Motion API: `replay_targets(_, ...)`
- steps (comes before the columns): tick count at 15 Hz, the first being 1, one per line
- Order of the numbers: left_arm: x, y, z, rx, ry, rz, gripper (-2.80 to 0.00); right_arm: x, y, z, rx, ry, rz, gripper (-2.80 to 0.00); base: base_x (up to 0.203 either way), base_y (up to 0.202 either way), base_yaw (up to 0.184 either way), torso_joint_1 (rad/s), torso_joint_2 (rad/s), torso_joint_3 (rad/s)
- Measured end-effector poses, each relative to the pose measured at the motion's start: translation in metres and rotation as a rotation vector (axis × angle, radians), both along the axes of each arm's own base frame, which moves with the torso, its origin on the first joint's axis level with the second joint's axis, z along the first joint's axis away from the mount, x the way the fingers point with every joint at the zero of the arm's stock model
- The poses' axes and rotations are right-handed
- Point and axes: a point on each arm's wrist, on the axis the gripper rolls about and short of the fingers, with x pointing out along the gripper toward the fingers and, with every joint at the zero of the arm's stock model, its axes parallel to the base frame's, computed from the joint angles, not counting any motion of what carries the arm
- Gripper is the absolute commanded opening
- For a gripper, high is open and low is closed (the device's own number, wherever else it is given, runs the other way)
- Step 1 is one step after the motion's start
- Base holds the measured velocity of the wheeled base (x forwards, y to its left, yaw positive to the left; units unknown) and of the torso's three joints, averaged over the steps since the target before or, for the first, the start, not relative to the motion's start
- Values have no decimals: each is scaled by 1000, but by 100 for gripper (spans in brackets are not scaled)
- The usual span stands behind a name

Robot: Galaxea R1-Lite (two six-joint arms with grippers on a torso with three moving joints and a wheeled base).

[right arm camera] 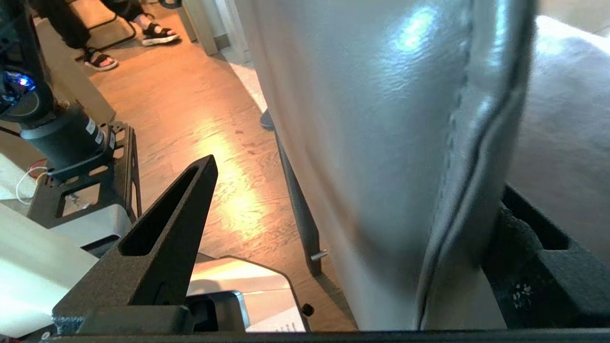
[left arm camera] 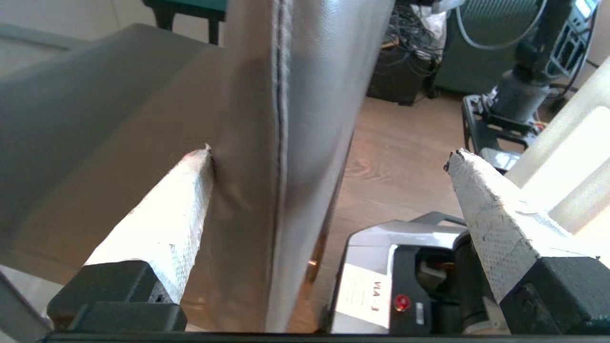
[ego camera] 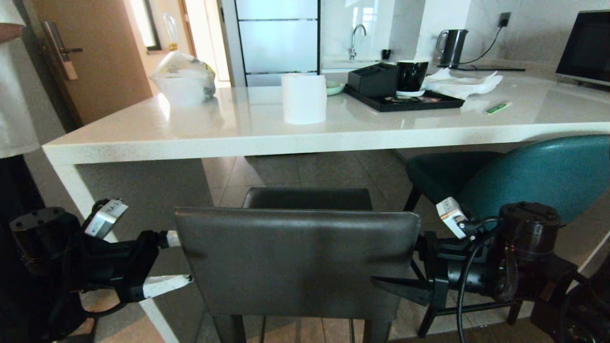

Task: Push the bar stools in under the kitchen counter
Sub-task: Pull the gray chair out from under the dining table

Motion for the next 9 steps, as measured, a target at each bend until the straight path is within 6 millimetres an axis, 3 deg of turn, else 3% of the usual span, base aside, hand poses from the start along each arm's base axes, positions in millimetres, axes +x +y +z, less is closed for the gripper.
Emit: replay_targets(9, -6, -16, -3, -4, 29, -57, 0, 6, 4, -7, -5, 14, 3, 0, 0, 0, 0, 0, 0, 0)
